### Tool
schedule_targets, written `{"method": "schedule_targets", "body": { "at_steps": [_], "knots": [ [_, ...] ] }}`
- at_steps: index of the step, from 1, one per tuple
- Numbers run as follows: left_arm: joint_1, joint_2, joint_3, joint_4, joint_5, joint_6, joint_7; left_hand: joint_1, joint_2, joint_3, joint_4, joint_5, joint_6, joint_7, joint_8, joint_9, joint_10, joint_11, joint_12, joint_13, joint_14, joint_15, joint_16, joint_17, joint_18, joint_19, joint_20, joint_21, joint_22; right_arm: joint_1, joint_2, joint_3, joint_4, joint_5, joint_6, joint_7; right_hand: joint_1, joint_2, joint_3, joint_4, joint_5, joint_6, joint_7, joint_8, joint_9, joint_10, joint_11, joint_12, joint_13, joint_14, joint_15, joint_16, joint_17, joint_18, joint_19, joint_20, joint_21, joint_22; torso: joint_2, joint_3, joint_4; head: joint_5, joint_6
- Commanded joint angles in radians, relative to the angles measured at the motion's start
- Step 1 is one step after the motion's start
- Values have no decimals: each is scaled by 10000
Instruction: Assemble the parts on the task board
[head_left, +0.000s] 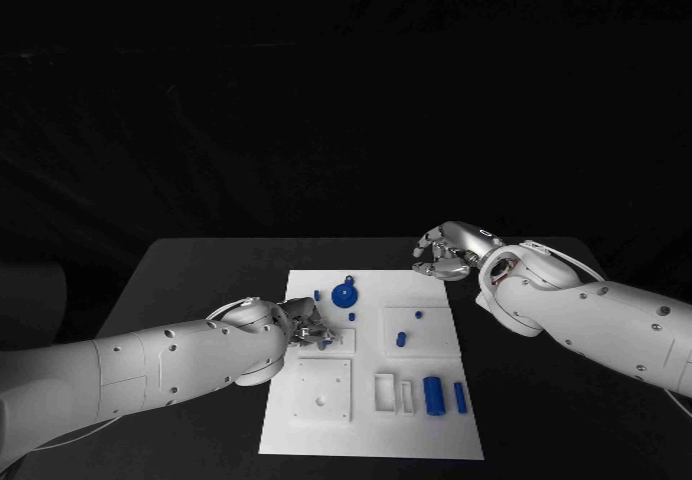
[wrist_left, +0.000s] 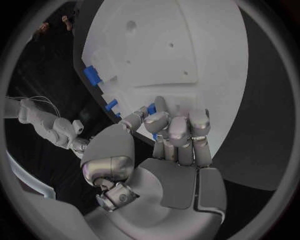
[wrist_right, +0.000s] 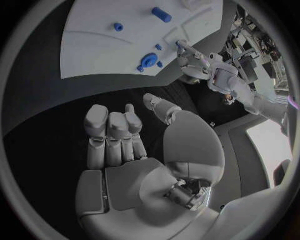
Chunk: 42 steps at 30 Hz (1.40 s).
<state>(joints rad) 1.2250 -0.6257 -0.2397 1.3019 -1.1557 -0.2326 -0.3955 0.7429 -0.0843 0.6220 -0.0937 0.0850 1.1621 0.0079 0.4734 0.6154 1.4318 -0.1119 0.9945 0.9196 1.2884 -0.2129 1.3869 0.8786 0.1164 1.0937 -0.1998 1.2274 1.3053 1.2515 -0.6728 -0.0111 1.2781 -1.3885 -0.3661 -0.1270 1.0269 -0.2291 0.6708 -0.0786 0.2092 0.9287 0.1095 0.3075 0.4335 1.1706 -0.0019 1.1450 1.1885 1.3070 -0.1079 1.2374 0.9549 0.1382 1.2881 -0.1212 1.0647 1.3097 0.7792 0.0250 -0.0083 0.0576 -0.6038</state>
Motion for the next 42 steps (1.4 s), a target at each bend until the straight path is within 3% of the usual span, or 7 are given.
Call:
{"method": "schedule_targets", "body": {
  "at_steps": [1,9,24,30,34,37,42],
  "knots": [
    [-6,37,3,15,53,67,53,-117,-291,-37,261,-342,535,-288,10,-10,-281,-189,46,-20,50,-130,54,-13,406,-82,-734,14,-17,-1,3,4,4,-53,114,43,-119,10,-28,37,45,81,91,-22,-11,-128,66,-39,-14,25,25,-64,15,1236,0,-57,-44,64,-2,-2,-4,-3,8],
    [-6,9,5,-14,106,98,87,-218,-877,93,908,-371,493,-296,78,41,-289,-197,75,-32,26,-147,88,-8,461,-69,-750,31,-46,-2,-12,4,7,-54,107,50,-119,4,-30,36,47,80,91,-22,-11,-127,66,-38,-14,25,25,-65,16,1236,0,-58,-45,65,2,-4,3,-11,16],
    [-6,-132,34,43,195,40,121,-163,-1149,164,1173,-364,464,-294,106,67,-290,-195,84,-39,17,-150,97,-12,479,-63,-747,48,-60,-4,-44,4,2,-54,75,56,-122,-4,-34,37,49,77,91,-24,-12,-126,66,-36,-12,25,25,-66,17,1236,0,-58,-46,66,1,-11,-1,-19,0],
    [-3,-225,113,132,543,82,200,-11,-1586,375,1616,-361,376,-272,105,86,-307,-176,50,-74,-14,-145,62,-43,501,-57,-740,44,-101,-7,-65,4,-11,-54,49,54,-134,-10,-41,46,48,73,93,-27,-13,-132,67,-43,-19,25,26,-67,18,1236,1,-58,-47,66,-6,-17,8,-29,27],
    [2,-278,355,192,831,88,289,150,-1987,362,1864,-360,-177,-15,-245,-29,-756,69,-426,-309,-477,88,-475,-292,398,-497,-613,-274,-222,-8,-57,4,-21,-46,50,54,-145,-13,-45,56,50,69,94,-29,-14,-133,68,-44,-21,25,27,-68,18,1236,1,-57,-49,66,-9,-12,11,-20,60],
    [13,-352,590,261,1004,50,322,220,-2075,115,1843,-361,-272,45,-327,-50,-818,138,-544,-378,-546,163,-596,-354,335,-635,-559,-362,-259,-9,-60,4,-33,-46,46,50,-155,-18,-49,65,52,65,95,-32,-15,-132,70,-43,-20,24,28,-70,18,1236,1,-57,-51,66,-6,-12,11,-22,102],
    [118,-531,837,322,1229,128,340,225,-1981,-460,1778,-331,-459,103,-471,-85,-939,193,-666,-434,-641,204,-699,-394,294,-786,-529,-452,-295,-9,-77,4,-39,-43,50,50,-159,-20,-51,69,53,63,95,-33,-16,-131,70,-42,-20,24,29,-71,19,1236,2,-57,-51,66,-14,-3,14,3,142]
  ]
}}
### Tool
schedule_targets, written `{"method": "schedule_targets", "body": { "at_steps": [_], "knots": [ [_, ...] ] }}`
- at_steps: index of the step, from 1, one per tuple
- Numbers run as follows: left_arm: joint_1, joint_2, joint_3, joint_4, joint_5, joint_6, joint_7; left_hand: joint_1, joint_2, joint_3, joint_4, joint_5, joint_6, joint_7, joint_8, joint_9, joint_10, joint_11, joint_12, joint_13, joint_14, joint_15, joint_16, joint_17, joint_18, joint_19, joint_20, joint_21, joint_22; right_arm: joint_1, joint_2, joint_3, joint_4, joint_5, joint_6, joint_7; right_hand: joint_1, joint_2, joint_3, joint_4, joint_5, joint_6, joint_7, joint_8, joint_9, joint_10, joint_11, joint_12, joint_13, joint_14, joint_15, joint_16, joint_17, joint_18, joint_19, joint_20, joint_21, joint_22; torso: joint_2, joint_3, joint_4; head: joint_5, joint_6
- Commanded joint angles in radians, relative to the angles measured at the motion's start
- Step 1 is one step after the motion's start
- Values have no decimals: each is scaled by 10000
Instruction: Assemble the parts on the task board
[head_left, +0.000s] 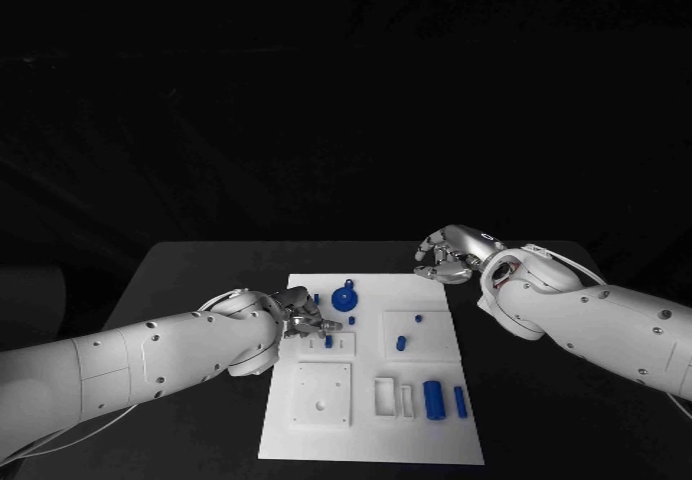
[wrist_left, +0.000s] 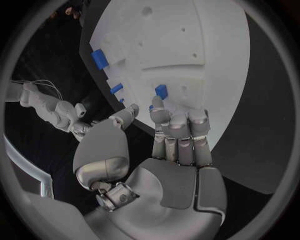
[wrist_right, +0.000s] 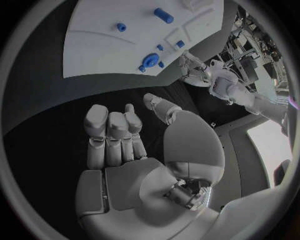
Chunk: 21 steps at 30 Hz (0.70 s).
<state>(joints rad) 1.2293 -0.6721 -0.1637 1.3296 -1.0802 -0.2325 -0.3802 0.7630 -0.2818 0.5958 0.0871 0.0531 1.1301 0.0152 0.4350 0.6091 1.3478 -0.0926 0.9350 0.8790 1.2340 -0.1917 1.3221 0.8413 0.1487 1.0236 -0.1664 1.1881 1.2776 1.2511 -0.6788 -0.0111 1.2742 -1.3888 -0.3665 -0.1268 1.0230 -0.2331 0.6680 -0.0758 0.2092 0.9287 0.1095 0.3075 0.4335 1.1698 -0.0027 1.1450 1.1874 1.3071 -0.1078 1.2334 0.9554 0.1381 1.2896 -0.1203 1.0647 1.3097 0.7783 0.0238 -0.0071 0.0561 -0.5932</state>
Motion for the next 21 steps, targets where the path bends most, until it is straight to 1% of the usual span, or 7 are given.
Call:
{"method": "schedule_targets", "body": {
  "at_steps": [1,4,6,8,9,14,21],
  "knots": [
    [120,-119,111,66,522,178,173,84,26,-303,-42,-8,-311,88,-188,-54,-202,53,-169,-78,-194,36,-142,-56,-43,-176,-850,-134,-46,-4,-20,4,-8,-39,55,50,-120,19,-23,42,53,62,96,-34,-16,-118,78,-37,-4,24,28,-31,14,1237,-13,-66,-52,66,-6,6,5,17,47],
    [277,-280,231,113,533,388,112,386,124,-490,-96,-3,-774,265,-419,-102,-645,227,-541,-289,-562,192,-500,-237,-146,-511,-757,-416,-153,-4,-42,4,-24,-36,41,60,-121,18,-24,44,54,60,96,-35,-17,-124,78,-44,-11,24,29,-31,14,1237,-13,-66,-52,66,-4,8,6,30,80],
    [416,-371,292,107,535,478,106,888,387,-545,-407,39,-949,361,-458,-73,-930,313,-797,-454,-823,290,-776,-391,-245,-752,-672,-641,-241,-5,-53,4,-42,-33,3,81,-121,18,-24,45,55,58,96,-36,-17,-128,79,-47,-14,24,29,-31,15,1237,-13,-66,-53,66,2,8,-1,46,104],
    [581,-398,307,17,568,500,127,1522,890,-718,-1055,661,-1068,442,-462,-26,-1195,427,-1150,-711,-1088,418,-1154,-609,-413,-1025,-539,-963,-385,-5,-69,4,-55,-19,-28,98,-121,17,-23,46,57,56,97,-37,-18,-131,79,-50,-17,24,29,-32,15,1237,-13,-66,-53,66,0,5,-2,62,133],
    [627,-399,312,-32,609,505,139,1593,955,-788,-1182,728,-1119,458,-480,-25,-1238,460,-1240,-782,-1135,456,-1245,-664,-456,-1081,-508,-1054,-430,-5,-71,4,-61,-9,-31,103,-121,17,-23,46,57,56,97,-37,-18,-127,79,-46,-14,24,29,-32,15,1237,-13,-66,-53,66,-3,5,0,64,136],
    [839,-266,322,-525,842,591,215,1658,1080,-972,-1482,853,-1346,586,-588,-46,-1431,574,-1801,-1225,-1343,604,-1737,-945,-623,-1248,-416,-1519,-677,-5,-76,3,-85,77,-120,171,-116,8,-17,53,93,1,108,-68,-32,-131,88,-49,-19,25,37,-36,17,1237,-12,-69,-59,66,12,5,-14,100,208],
    [1009,94,333,-1391,911,960,209,1290,975,-981,-1058,640,-1374,615,-624,-63,-1369,600,-2005,-1429,-1315,665,-1910,-1038,-702,-1223,-418,-1731,-780,-5,-65,3,-134,130,-130,181,-124,-5,-20,67,133,-59,126,-102,-46,-138,105,-55,-27,27,52,-40,19,1237,-9,-68,-64,67,25,0,-34,108,248]
  ]
}}
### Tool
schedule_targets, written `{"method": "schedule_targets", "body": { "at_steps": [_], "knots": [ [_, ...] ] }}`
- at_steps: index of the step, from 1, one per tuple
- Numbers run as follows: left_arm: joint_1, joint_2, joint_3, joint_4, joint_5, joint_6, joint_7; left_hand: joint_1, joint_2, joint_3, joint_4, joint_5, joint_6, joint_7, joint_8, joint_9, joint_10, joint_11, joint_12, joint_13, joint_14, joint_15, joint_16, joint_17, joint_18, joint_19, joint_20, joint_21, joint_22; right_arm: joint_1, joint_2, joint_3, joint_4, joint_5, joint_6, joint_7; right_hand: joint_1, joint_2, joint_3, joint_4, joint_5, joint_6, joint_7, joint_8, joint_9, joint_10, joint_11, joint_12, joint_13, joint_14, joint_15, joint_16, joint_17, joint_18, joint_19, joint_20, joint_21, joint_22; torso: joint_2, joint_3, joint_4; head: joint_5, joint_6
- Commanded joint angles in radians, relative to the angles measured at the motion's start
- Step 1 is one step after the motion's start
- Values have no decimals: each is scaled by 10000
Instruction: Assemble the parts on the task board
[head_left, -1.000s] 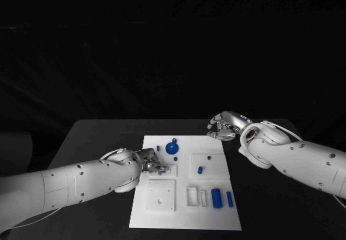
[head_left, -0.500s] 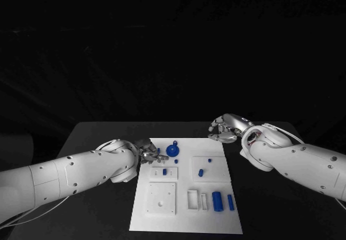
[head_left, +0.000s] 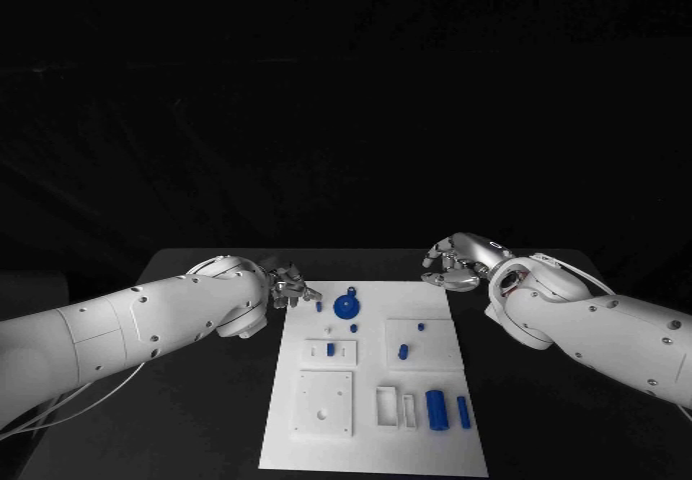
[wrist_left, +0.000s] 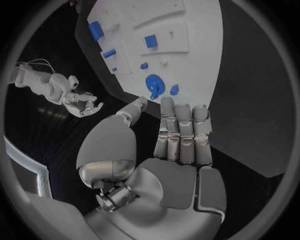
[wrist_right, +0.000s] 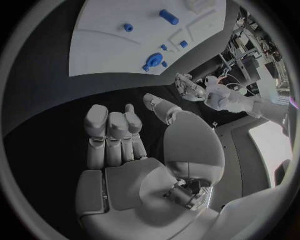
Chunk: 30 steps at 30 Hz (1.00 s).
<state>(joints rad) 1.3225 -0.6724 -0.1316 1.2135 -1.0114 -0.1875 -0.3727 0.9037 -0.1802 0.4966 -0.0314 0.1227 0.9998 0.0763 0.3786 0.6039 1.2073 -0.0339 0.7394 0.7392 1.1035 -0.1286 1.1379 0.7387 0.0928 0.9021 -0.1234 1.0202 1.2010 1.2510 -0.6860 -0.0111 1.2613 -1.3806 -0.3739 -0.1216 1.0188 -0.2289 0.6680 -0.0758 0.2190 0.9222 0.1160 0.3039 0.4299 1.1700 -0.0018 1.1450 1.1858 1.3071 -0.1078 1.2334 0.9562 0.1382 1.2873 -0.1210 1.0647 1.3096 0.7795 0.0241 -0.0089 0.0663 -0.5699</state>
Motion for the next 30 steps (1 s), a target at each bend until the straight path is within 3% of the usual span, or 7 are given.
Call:
{"method": "schedule_targets", "body": {
  "at_steps": [1,5,8,16,22,30],
  "knots": [
    [118,200,12,-452,223,708,103,-180,-86,22,233,-80,-80,6,-68,-14,44,14,-67,-51,-6,36,-81,-17,-149,-2,-854,-73,-20,-4,7,3,-4,48,-52,128,-83,-48,-20,69,35,5,61,-67,-10,-130,97,-44,-1,28,53,-41,11,1236,14,-60,-65,68,12,1,-16,0,15],
    [152,493,12,-1059,222,1118,47,-376,-251,97,699,-269,-100,15,-83,-16,48,20,-118,-105,-18,46,-125,-23,-169,-7,-879,-141,-19,-4,15,3,-7,49,-55,125,-84,-47,-21,71,37,2,62,-68,-11,-135,98,-49,-6,28,54,-41,11,1236,14,-60,-65,68,13,11,-6,-22,6],
    [152,662,12,-1401,203,1264,45,-453,-232,96,908,-315,-113,19,-87,-11,42,27,-128,-117,-30,51,-128,-13,-181,-19,-886,-156,-1,-4,26,3,-7,49,-57,125,-84,-46,-20,72,40,0,63,-70,-11,-135,100,-49,-7,28,56,-42,11,1236,15,-60,-66,68,11,8,-12,-28,10],
    [144,1177,6,-2229,197,1841,70,-531,-165,7,1154,-393,-121,22,-80,7,12,31,-132,-122,-69,59,-119,15,-195,-60,-896,-169,46,-4,54,3,-17,48,-39,123,-82,-43,-18,75,49,-3,66,-71,-11,-136,103,-50,-8,29,59,-43,12,1236,16,-61,-67,68,13,8,-11,-44,-12],
    [83,1570,1,-2821,196,2193,129,-448,11,-102,1164,-385,-103,17,-59,27,-2,24,-115,-113,-97,60,-90,47,-201,-99,-903,-162,97,-4,78,4,-19,48,-58,134,-80,-40,-16,78,65,-5,68,-72,-11,-133,105,-46,-6,29,61,-44,13,1236,16,-61,-69,68,25,2,-32,-46,-57],
    [24,1839,2,-3182,195,2390,159,-362,189,-302,1099,-312,-113,16,-60,38,-24,27,-96,-102,-128,59,-63,78,-209,-135,-907,-160,153,-4,95,4,-25,48,-98,151,-101,-54,-30,93,71,-13,74,-76,-13,-146,111,-57,-17,30,67,-46,14,1236,17,-59,-72,69,54,0,-71,-43,-65]
  ]
}}
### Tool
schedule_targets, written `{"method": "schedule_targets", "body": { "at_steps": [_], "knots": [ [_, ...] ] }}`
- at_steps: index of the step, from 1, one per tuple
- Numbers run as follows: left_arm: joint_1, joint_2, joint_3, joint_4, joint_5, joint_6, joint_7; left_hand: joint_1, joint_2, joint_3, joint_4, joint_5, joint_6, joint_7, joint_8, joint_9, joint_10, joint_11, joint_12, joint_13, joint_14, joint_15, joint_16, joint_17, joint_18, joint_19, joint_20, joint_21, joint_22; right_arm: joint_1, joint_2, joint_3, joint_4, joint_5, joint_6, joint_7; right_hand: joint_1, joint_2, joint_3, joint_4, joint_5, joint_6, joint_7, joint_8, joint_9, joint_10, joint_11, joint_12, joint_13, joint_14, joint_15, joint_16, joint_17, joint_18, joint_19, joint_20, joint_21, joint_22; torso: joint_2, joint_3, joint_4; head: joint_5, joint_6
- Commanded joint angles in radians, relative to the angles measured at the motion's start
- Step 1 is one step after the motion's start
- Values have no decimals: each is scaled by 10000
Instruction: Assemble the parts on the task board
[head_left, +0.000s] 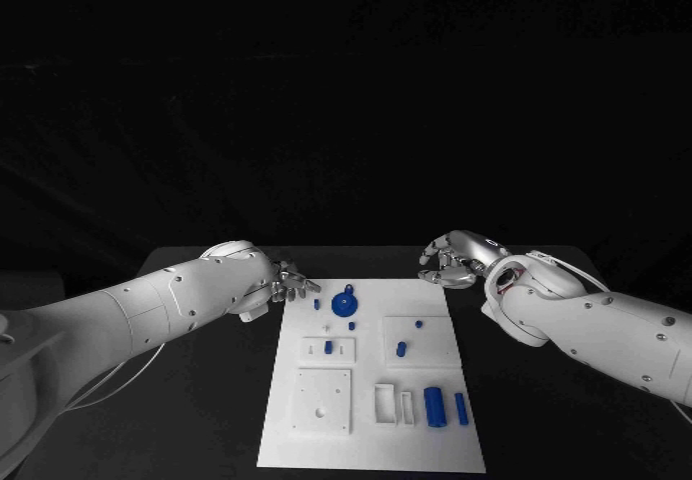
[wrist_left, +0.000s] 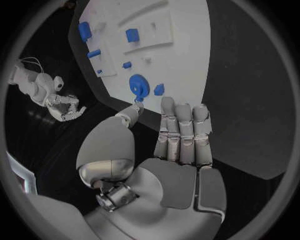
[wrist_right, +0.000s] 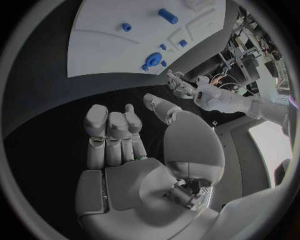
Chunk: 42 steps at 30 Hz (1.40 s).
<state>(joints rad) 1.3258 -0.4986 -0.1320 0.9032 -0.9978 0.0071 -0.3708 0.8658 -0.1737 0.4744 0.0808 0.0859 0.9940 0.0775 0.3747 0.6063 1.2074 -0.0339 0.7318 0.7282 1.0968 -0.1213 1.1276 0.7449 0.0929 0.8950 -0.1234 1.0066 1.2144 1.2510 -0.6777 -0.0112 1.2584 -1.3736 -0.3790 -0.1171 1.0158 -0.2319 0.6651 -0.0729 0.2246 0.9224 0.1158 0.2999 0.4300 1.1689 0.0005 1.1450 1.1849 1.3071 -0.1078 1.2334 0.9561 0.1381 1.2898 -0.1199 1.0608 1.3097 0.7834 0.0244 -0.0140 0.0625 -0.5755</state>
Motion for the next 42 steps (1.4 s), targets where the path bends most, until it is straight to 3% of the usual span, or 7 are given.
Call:
{"method": "schedule_targets", "body": {
  "at_steps": [1,14,28,32,42],
  "knots": [
    [-17,142,5,-125,59,465,148,23,139,-99,-29,63,-56,4,-21,14,-25,27,-17,9,-62,-14,44,19,-210,-64,-909,-23,24,-4,15,4,8,-21,-57,108,-73,-25,-3,66,13,-16,77,-36,-14,-138,89,-60,-11,30,67,-47,14,1237,-8,-69,-33,69,15,-5,-11,-11,-12],
    [-196,425,1,-650,51,572,200,94,296,-276,-110,132,-86,9,-38,14,-51,30,-1,16,-85,-20,63,41,-213,-82,-916,-30,68,-2,19,11,8,392,-372,367,-115,-41,-23,109,-22,-44,88,-49,-18,-210,100,-130,-72,15,78,-78,4,1237,-29,-54,-60,64,26,-10,-15,-66,-54],
    [-301,595,6,-1060,85,572,332,116,351,-338,-139,145,-106,15,-49,12,-68,36,1,16,-98,-18,65,46,-216,-91,-916,-40,82,4,35,27,-30,1144,-717,894,-84,-66,-44,114,-18,-436,211,-208,-56,-459,216,-715,-635,-223,189,-1024,-434,1237,-463,388,-939,-356,14,-16,-8,-87,-80],
    [-343,644,7,-1142,92,581,350,129,371,-361,-155,147,-118,19,-56,10,-77,39,0,15,-105,-17,63,46,-216,-96,-916,-46,86,8,43,28,-60,1450,-759,1048,-108,-62,-4,33,-23,-631,307,-262,-55,-856,316,-1488,-1343,-608,290,-2173,-945,1193,-1077,840,-1949,-866,17,-11,-20,-76,-91],
    [-437,763,7,-1290,81,432,372,124,461,-421,-154,151,-161,35,-82,1,-105,55,-7,9,-130,-8,55,47,-224,-113,-911,-67,97,15,105,28,-138,1899,-648,1288,-217,-60,32,-158,-60,-852,547,-207,44,-1826,588,-2816,-2934,-1323,653,-4590,-1757,1159,-2236,1670,-4002,-1883,6,-5,11,-107,-91]
  ]
}}
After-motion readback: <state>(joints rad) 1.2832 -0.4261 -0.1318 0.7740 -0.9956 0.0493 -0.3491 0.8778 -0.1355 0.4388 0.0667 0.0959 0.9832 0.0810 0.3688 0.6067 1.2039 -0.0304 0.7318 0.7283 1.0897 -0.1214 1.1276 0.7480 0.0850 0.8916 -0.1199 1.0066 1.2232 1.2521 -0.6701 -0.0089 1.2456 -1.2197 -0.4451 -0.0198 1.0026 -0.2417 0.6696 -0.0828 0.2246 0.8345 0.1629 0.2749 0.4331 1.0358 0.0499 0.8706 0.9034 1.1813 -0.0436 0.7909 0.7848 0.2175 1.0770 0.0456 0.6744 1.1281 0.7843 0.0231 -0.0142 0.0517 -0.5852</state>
